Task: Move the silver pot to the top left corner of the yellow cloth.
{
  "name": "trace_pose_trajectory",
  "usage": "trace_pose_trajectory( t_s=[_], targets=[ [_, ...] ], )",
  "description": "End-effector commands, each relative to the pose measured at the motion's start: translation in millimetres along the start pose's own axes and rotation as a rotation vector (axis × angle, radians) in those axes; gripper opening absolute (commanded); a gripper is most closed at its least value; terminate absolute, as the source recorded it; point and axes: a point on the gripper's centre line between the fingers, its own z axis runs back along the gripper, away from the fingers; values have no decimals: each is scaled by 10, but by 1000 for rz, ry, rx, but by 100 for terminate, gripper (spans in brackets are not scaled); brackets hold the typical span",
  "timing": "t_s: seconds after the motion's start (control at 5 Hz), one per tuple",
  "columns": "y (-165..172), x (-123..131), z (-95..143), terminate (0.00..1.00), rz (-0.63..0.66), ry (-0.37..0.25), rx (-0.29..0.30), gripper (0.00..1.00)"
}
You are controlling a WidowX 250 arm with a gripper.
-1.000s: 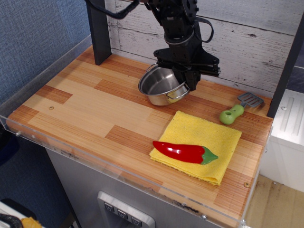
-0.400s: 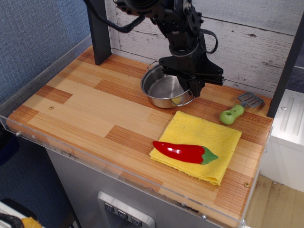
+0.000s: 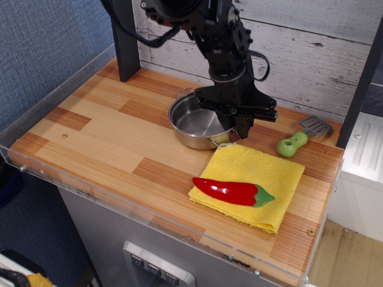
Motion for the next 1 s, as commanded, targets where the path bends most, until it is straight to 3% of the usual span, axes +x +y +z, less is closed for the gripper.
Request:
trace_pose_trajectory(
  t_s=[0.0, 0.4, 0.8],
  targets=[
    [-32, -49, 200, 0, 23, -17, 14, 100],
    [3, -31, 230, 0, 25, -35, 6, 100],
    [-7, 140, 577, 0, -12, -99, -19, 100]
  ],
)
